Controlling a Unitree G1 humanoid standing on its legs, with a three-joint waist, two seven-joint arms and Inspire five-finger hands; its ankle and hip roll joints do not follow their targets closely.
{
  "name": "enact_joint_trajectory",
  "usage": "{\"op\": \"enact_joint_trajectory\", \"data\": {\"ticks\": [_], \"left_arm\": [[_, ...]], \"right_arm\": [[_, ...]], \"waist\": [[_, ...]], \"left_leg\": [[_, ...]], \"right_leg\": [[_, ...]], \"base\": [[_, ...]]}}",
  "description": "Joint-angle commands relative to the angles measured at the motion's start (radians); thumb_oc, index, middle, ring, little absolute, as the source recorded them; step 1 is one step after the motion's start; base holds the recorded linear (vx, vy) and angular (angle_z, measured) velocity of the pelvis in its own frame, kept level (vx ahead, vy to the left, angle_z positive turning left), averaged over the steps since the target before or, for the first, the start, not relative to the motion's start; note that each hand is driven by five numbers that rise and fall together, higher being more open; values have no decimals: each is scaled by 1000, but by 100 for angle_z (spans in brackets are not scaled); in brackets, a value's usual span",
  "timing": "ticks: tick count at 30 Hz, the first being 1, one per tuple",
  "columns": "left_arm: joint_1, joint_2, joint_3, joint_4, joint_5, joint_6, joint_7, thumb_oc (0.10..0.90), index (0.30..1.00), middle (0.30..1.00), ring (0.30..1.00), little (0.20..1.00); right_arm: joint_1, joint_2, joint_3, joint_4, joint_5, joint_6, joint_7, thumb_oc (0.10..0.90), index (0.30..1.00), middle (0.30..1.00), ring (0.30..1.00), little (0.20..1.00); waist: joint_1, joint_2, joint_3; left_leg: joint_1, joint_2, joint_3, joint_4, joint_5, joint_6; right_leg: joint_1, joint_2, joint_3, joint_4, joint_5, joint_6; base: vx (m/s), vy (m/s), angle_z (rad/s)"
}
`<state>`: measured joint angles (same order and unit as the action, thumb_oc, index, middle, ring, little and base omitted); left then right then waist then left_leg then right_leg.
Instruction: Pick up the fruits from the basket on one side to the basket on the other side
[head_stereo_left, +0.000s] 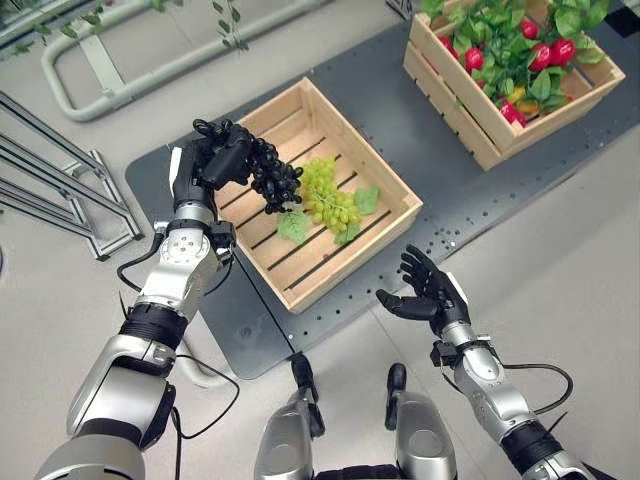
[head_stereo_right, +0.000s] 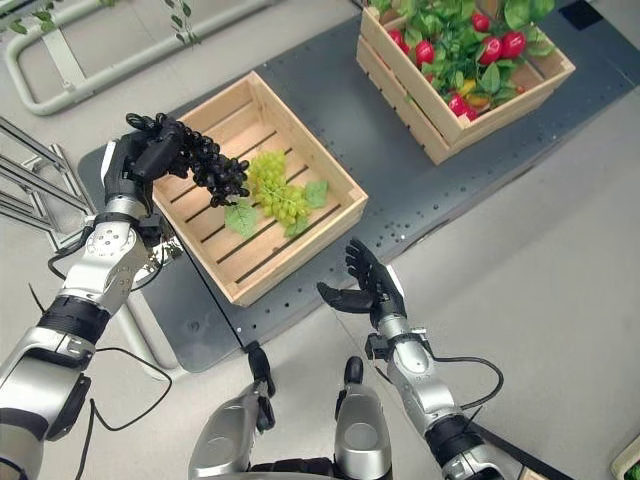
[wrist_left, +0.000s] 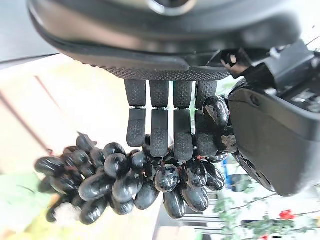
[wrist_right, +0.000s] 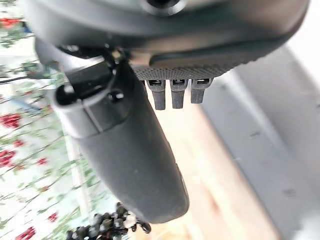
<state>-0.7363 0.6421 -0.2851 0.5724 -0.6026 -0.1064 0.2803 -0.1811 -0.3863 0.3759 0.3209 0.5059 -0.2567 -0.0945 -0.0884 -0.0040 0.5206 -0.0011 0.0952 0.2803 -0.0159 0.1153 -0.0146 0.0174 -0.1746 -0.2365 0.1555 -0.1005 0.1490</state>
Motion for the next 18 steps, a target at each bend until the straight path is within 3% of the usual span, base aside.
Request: {"op": "enact_joint_trajectory", "data": {"ticks": [1,6,8,12,18], "left_arm": [[-45,14,77,-51,-4,-173,-22,400,300,300,300,300],[-40,14,43,-62,3,-145,-116,400,300,300,300,300],[-44,17,34,-64,10,-140,-127,400,300,300,300,300],[-119,63,-33,-57,-4,-110,-257,400,300,300,300,300],[-189,91,-94,-87,9,-108,-308,400,300,300,300,300]], "right_arm": [[-2,-7,47,-85,-65,-172,59,800,900,900,900,900],[-76,-10,92,-103,-49,-193,72,800,900,900,900,900],[-89,-11,95,-108,-42,-190,73,800,900,900,900,900],[-203,-26,120,-136,35,-104,83,800,900,900,900,900],[-309,-6,125,-151,174,-26,125,800,900,900,900,900]], "waist": [[5,48,-229],[28,62,-334],[31,63,-345],[59,73,-404],[77,73,-430]], "left_leg": [[49,-50,-12,51,-194,-4],[127,-45,-27,-43,-161,-27],[136,-45,-30,-57,-157,-30],[139,-35,-43,-71,-158,-50],[154,-25,-51,-71,-157,-53]], "right_leg": [[4,-21,-61,-43,11,-40],[102,-7,-82,-163,55,-30],[113,-4,-85,-179,61,-29],[158,2,-125,-243,80,-23],[184,7,-146,-243,65,-36]], "base": [[51,-81,3],[77,-91,5],[43,-64,6],[1,-84,8],[21,-53,1]]}}
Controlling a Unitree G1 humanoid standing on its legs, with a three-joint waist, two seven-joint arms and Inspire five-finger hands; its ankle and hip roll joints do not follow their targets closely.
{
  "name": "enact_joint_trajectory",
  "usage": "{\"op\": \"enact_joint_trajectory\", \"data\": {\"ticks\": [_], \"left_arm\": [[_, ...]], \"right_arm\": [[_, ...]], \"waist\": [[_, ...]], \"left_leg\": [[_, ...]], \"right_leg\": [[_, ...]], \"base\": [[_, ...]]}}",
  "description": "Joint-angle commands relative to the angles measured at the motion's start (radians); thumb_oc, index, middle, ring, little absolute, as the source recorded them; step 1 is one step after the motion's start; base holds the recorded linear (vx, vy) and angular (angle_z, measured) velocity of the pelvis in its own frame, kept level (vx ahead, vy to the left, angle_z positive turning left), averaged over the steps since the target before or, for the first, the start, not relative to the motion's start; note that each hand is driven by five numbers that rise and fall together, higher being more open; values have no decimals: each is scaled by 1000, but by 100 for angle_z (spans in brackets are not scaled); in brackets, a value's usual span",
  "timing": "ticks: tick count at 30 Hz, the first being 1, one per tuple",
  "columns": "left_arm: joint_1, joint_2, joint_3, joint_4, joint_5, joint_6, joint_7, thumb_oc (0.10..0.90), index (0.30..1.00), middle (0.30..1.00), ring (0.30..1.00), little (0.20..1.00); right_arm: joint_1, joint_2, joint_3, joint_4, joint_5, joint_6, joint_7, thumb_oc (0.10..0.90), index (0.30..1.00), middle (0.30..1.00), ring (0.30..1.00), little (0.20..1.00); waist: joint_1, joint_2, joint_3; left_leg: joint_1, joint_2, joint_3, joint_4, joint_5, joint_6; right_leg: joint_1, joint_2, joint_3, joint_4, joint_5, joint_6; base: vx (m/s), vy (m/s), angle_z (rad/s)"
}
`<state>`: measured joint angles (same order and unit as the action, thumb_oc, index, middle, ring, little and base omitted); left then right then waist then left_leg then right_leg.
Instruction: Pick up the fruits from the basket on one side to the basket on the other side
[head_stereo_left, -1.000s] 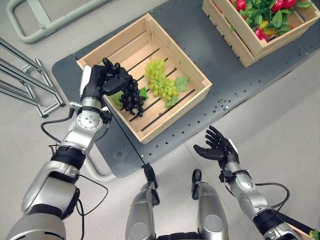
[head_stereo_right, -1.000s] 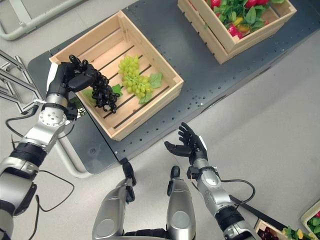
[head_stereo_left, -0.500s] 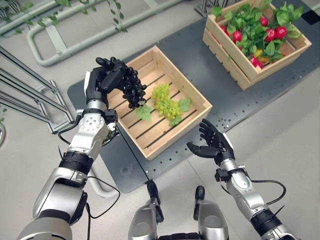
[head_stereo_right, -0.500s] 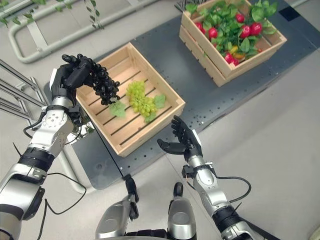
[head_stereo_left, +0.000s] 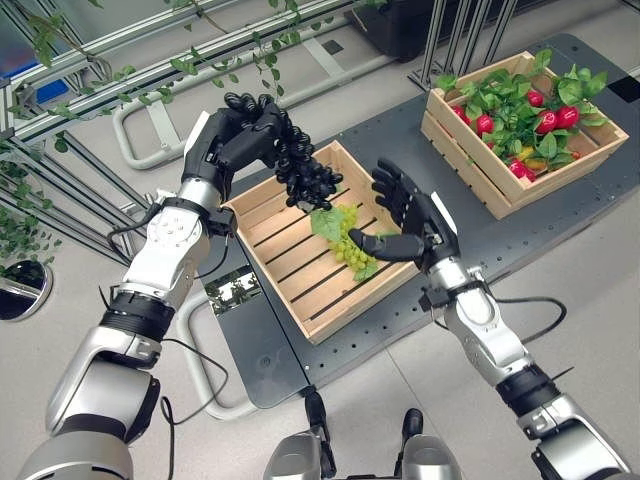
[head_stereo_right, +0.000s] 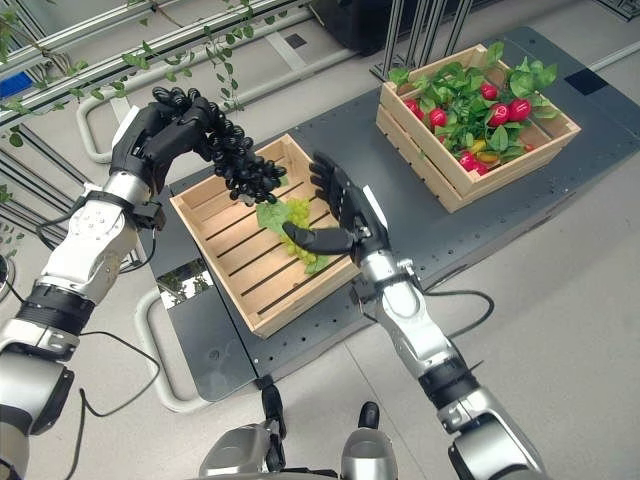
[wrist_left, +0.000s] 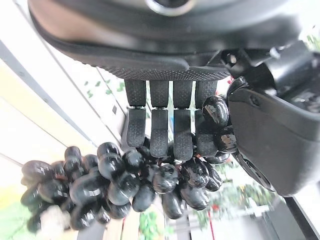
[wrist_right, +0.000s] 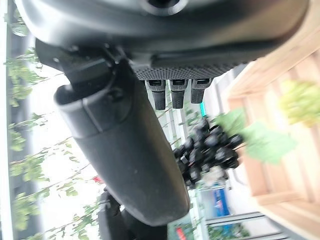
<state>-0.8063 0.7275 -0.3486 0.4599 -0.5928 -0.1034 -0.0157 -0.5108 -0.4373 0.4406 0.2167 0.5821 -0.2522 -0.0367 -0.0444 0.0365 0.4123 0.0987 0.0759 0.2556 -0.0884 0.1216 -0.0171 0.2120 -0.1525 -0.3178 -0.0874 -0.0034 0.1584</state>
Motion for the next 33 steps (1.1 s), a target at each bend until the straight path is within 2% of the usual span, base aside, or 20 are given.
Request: {"op": "enact_joint_trajectory", "data": {"ticks": [1,10,17,25,33], "left_arm": [[-133,8,-39,19,-3,-106,-15,400,300,300,300,300],[-204,-27,-113,-12,11,-77,-69,400,300,300,300,300],[-229,-63,-143,-78,-19,-69,-93,400,300,300,300,300],[-230,-95,-167,-136,-13,-43,-118,400,300,300,300,300],[-227,-119,-175,-163,-63,-41,-150,400,300,300,300,300]], "right_arm": [[3,53,61,-43,114,-23,71,800,900,900,900,900],[-151,102,87,-31,86,55,3,800,900,900,900,900],[-184,117,126,-8,125,118,59,800,900,900,900,900],[-198,148,136,9,231,105,100,800,900,900,900,900],[-193,167,146,53,269,116,98,800,900,900,900,900]], "waist": [[37,33,-324],[66,30,-350],[79,20,-361],[87,9,-361],[91,4,-368]], "left_leg": [[57,-5,-26,1,-164,-51],[68,0,-55,1,-170,-58],[64,3,-70,1,-167,-59],[61,7,-74,1,-166,-61],[62,10,-75,1,-166,-62]], "right_leg": [[-5,-15,-69,0,-34,-46],[19,-6,-84,0,-50,-50],[22,-3,-88,0,-53,-51],[20,-2,-89,0,-52,-50],[19,-4,-91,0,-50,-47]], "base": [[29,-47,1],[14,-41,9],[0,-3,1],[0,0,0],[0,0,0]]}}
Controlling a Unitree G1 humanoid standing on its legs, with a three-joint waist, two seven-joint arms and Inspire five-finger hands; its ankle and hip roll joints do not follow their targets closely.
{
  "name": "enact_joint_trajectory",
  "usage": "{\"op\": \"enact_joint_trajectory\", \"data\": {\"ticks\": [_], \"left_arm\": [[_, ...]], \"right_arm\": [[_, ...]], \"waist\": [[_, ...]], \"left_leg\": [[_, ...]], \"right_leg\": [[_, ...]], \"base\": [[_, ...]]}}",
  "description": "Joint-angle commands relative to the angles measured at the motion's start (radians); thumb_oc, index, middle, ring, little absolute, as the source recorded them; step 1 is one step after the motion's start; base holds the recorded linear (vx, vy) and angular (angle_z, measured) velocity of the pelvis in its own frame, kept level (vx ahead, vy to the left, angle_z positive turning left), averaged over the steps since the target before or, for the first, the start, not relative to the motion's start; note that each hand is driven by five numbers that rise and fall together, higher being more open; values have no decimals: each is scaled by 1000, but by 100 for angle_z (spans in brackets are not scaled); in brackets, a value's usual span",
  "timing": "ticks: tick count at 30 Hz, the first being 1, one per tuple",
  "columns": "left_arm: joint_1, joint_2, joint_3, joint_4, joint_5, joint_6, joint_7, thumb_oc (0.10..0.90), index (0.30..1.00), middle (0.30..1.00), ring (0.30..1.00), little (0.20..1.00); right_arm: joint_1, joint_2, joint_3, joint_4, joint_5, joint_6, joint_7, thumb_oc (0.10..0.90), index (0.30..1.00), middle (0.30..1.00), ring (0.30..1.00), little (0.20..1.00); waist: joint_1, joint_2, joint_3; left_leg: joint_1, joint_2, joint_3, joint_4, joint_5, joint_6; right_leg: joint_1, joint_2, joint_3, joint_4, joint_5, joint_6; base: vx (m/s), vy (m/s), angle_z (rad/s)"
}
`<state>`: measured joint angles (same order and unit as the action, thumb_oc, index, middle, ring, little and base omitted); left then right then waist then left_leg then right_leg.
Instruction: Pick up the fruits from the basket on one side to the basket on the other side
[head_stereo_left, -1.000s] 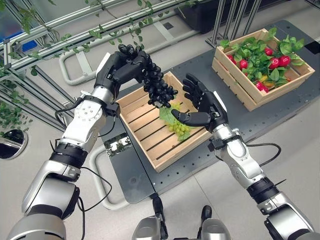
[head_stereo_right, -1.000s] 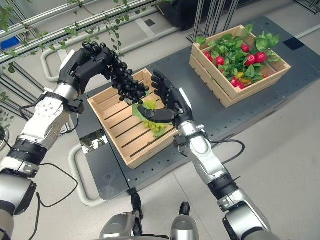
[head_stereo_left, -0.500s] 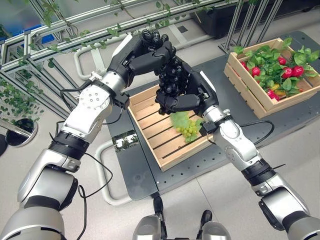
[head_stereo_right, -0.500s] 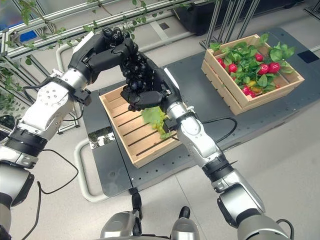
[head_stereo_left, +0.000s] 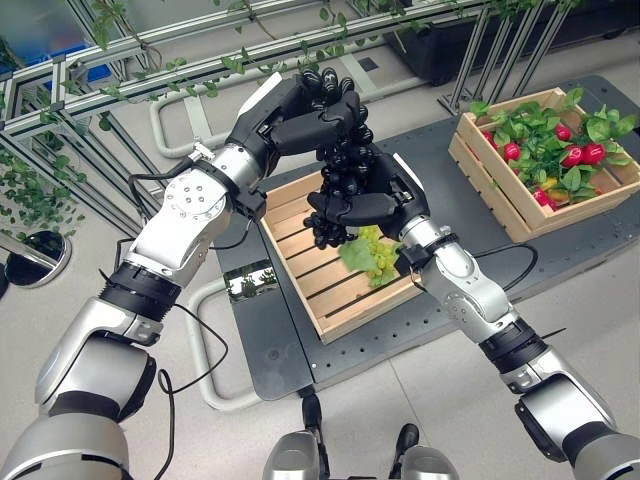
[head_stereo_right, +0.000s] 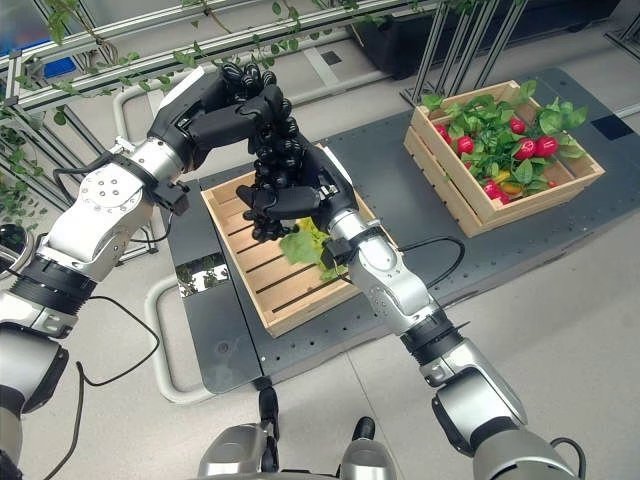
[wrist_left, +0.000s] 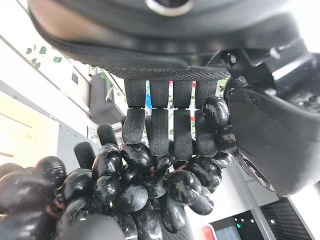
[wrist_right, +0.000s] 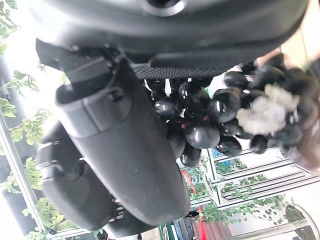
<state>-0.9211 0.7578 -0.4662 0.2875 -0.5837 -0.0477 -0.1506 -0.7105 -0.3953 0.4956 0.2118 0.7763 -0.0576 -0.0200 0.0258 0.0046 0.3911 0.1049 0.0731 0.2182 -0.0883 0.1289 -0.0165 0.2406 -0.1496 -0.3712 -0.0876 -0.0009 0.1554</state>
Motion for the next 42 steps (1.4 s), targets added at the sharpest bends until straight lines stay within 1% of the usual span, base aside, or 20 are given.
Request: {"op": "enact_joint_trajectory", "data": {"ticks": [1,6,7,8,9,11,12,15,23,26,27,30,32,38,39,42], "left_arm": [[-112,-150,-58,9,-73,-97,-16,400,300,300,300,300],[-94,-176,-57,-25,-109,-73,-30,400,300,300,300,300],[-80,-192,-54,-32,-100,-70,-32,400,300,300,300,300],[-74,-197,-53,-34,-100,-68,-35,400,300,300,300,300],[-74,-197,-53,-34,-100,-68,-34,400,300,300,300,300],[-50,-204,-46,-43,-96,-67,-44,400,300,300,300,300],[-48,-204,-45,-44,-95,-67,-44,400,300,300,300,300],[-25,-206,-35,-59,-86,-63,-39,400,300,300,300,300],[-1,-191,-10,-74,-79,-51,-18,400,300,300,300,300],[7,-188,3,-66,-64,-49,15,400,300,300,300,300],[11,-185,8,-59,-63,-47,24,800,900,900,900,900],[18,-180,23,-23,-67,-52,28,800,900,900,900,900],[29,-179,37,-15,-53,-41,41,800,900,900,900,900],[37,-165,56,46,-15,-69,80,800,900,900,900,900],[49,-158,71,62,-15,-72,95,800,900,900,900,900],[73,-146,98,101,-14,-83,105,800,900,900,900,900]], "right_arm": [[7,127,91,60,76,-79,81,800,900,900,900,900],[11,150,84,73,93,-100,57,800,900,900,900,900],[14,166,74,77,130,-120,44,595,592,592,592,592],[18,174,68,82,148,-137,40,595,592,592,592,592],[18,174,68,82,148,-137,41,402,302,302,302,302],[33,191,49,93,203,-175,49,400,300,300,300,300],[35,192,48,94,206,-179,48,400,300,300,300,300],[58,200,25,100,209,-217,34,400,300,300,300,300],[86,190,-3,87,194,-248,23,400,300,300,300,300],[86,186,-9,84,192,-250,18,400,300,300,300,300],[87,185,-12,83,190,-251,14,400,300,300,300,300],[91,184,-21,91,189,-256,11,400,300,300,300,300],[96,181,-27,92,185,-251,10,400,300,300,300,300],[107,164,-44,104,157,-253,0,400,300,300,300,300],[119,157,-52,103,131,-257,-1,400,300,300,300,300],[144,139,-68,97,106,-265,-1,400,300,300,300,300]], "waist": [[21,36,-346],[23,35,-344],[25,34,-343],[26,34,-344],[26,34,-344],[31,34,-347],[31,34,-347],[34,35,-349],[35,35,-345],[34,34,-345],[34,34,-345],[33,35,-346],[33,34,-346],[29,34,-347],[28,33,-347],[24,34,-346]], "left_leg": [[55,13,-38,1,-173,-63],[57,12,-42,1,-174,-62],[58,13,-44,1,-174,-61],[59,13,-45,1,-176,-60],[59,12,-45,1,-176,-60],[59,13,-48,1,-176,-59],[59,13,-49,1,-176,-59],[60,12,-51,1,-177,-57],[58,12,-53,1,-176,-56],[58,12,-53,1,-176,-56],[59,12,-53,1,-176,-56],[60,13,-51,1,-177,-55],[60,12,-53,1,-177,-55],[59,13,-52,1,-177,-55],[58,13,-52,1,-177,-55],[56,14,-51,1,-176,-55]], "right_leg": [[-9,-7,-37,0,-53,-44],[-6,-6,-39,0,-53,-46],[-5,-6,-40,0,-54,-48],[-4,-6,-40,0,-55,-48],[-4,-6,-40,0,-55,-48],[-2,-6,-42,0,-57,-48],[-2,-6,-42,0,-57,-48],[0,-5,-43,0,-57,-48],[-3,-5,-44,0,-56,-47],[-3,-5,-41,0,-56,-48],[-3,-5,-40,0,-56,-47],[-3,-5,-40,0,-55,-47],[-4,-4,-37,0,-55,-47],[-7,-3,-34,0,-56,-47],[-8,-2,-33,0,-56,-47],[-11,-1,-32,0,-55,-46]], "base": [[0,0,0],[0,0,0],[0,0,0],[0,0,0],[0,0,0],[0,0,0],[0,0,0],[18,9,6],[2,3,5],[0,0,0],[0,0,0],[0,0,0],[0,0,0],[0,0,0],[0,0,0],[0,0,0]]}}
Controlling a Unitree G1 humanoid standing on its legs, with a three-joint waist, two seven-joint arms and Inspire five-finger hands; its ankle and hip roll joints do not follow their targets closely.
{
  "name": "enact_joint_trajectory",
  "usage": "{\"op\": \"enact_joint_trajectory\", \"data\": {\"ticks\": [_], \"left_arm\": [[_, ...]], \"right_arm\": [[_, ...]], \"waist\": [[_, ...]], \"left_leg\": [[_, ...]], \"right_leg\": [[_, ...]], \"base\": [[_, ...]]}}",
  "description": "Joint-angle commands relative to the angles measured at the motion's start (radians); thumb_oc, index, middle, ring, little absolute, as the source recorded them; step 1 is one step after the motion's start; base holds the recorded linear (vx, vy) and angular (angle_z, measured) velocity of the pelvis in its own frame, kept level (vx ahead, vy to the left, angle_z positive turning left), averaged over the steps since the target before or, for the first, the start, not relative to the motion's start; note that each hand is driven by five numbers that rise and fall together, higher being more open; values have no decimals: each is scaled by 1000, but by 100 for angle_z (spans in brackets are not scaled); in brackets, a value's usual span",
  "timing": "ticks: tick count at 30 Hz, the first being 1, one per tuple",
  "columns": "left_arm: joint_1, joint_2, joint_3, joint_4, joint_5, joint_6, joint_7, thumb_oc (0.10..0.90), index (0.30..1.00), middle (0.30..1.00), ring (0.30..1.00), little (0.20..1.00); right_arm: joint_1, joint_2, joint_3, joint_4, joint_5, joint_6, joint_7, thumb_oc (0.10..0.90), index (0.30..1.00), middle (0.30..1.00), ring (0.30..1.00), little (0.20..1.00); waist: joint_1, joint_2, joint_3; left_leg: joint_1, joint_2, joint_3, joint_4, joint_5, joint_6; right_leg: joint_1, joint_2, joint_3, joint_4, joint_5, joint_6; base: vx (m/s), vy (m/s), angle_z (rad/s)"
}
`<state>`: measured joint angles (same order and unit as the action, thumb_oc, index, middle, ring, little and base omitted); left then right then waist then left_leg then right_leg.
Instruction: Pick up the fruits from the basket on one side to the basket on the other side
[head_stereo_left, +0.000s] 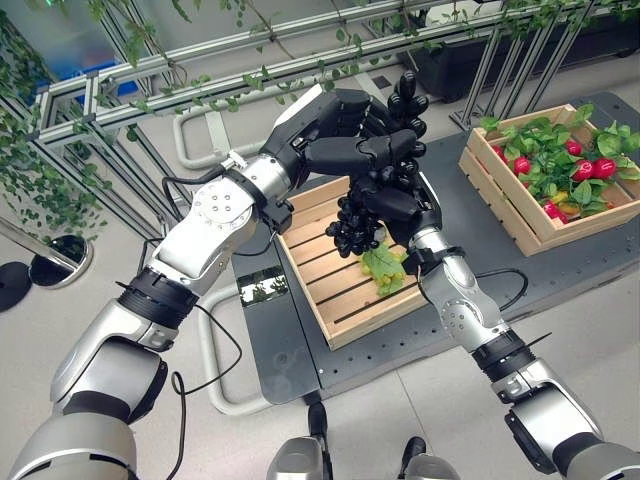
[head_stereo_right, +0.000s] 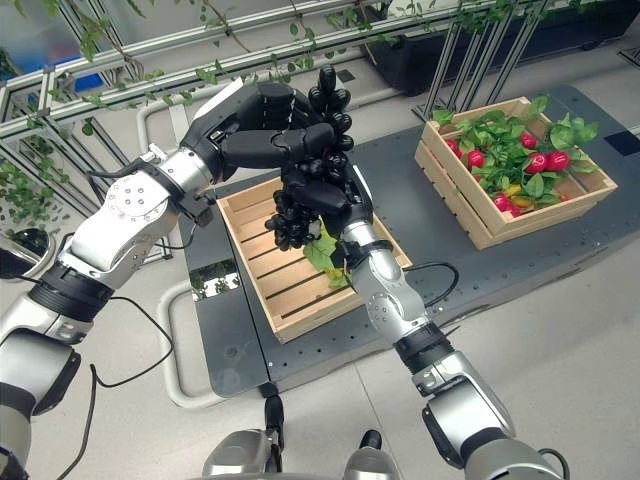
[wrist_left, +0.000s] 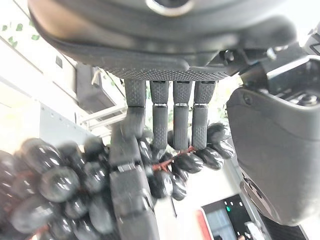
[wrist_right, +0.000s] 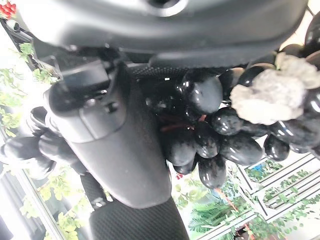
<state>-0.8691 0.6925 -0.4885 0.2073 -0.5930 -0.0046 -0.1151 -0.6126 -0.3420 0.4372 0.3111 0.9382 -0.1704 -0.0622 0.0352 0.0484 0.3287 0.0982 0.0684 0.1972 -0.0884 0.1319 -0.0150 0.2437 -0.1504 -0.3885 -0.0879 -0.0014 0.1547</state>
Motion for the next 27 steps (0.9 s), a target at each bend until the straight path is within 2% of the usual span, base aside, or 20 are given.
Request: {"op": "enact_joint_trajectory", "data": {"ticks": [1,8,14,21,27], "left_arm": [[29,-77,128,191,-5,-130,72,800,900,900,900,900],[90,-52,179,309,39,-206,49,800,900,900,900,900],[159,-24,205,323,81,-218,23,800,900,900,900,900],[272,8,266,274,91,-246,-5,800,900,900,900,900],[358,-9,320,207,47,-256,0,800,900,900,900,900]], "right_arm": [[53,80,-16,-3,-55,-153,41,400,300,300,300,300],[89,56,-83,34,-35,-151,35,400,300,300,300,300],[121,37,-130,47,-35,-157,24,400,300,300,300,300],[183,1,-186,50,-45,-159,35,400,300,300,300,300],[218,-17,-230,66,-48,-170,47,400,300,300,300,300]], "waist": [[14,-10,-283],[10,-3,-286],[14,-2,-287],[22,-5,-285],[30,-11,-279]], "left_leg": [[62,20,-30,1,-179,-57],[65,21,-28,1,-183,-60],[71,18,-29,1,-187,-60],[70,18,-29,1,-187,-59],[68,20,-32,1,-185,-60]], "right_leg": [[-15,0,-15,1,-54,-46],[-11,1,-20,1,-56,-47],[-6,-1,-24,1,-56,-44],[-5,-3,-28,1,-54,-42],[-6,-2,-32,1,-52,-43]], "base": [[0,0,0],[0,0,0],[0,0,0],[0,0,0],[0,0,0]]}}
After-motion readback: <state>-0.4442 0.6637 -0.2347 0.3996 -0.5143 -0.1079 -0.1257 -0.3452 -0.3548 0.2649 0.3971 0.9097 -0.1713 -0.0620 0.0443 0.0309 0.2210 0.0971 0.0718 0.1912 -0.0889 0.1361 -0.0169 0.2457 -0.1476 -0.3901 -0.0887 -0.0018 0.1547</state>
